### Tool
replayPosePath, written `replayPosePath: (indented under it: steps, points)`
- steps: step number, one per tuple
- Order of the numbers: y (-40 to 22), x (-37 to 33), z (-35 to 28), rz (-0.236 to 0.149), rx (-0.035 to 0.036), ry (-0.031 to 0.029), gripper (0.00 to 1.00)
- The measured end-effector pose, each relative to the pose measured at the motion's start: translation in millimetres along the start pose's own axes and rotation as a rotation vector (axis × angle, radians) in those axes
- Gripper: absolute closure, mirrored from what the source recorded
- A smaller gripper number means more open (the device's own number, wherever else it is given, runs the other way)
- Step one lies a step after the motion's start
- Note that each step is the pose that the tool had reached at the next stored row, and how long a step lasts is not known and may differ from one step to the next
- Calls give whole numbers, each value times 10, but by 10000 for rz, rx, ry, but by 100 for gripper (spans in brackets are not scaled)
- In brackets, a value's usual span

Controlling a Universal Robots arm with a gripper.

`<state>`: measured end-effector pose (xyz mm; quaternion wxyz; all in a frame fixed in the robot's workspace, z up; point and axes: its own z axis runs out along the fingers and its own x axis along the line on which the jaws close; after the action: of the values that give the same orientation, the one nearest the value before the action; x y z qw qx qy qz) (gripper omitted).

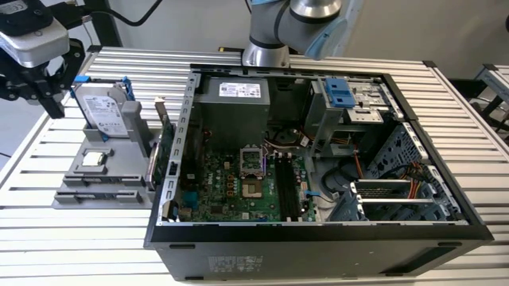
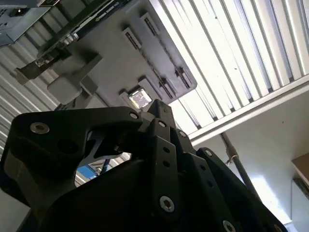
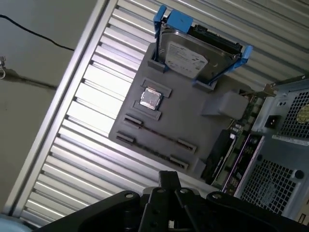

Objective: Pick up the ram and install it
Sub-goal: 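Pick up the ram and move it above insertion slot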

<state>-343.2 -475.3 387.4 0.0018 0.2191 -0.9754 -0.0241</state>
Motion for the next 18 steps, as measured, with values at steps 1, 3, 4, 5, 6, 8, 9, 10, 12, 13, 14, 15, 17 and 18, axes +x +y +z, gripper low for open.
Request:
replayPosePath:
  steps: [1,3,4,5,6,8,9,10,12,13,14,15,17,18]
  points:
    - [1,0,0,-154,-1,7,100]
    - [1,-1,0,-429,-3,20,100]
    - [2,-1,0,-560,-4,27,100]
    - [3,-1,0,-687,-5,33,100]
    - [4,-2,0,-805,-6,38,100]
    - [9,-4,0,-1019,-7,50,100]
    - [10,-5,0,-1115,-8,55,100]
    - [10,-5,0,-1213,-9,58,100]
    - [12,-6,1,-1387,-10,66,100]
    - [13,-6,1,-1473,-10,70,100]
    - [14,-7,1,-1560,-11,74,100]
    - [15,-7,1,-1651,-12,80,100]
    - [19,-9,0,-1835,-13,90,100]
    - [19,-9,1,-1932,-14,94,100]
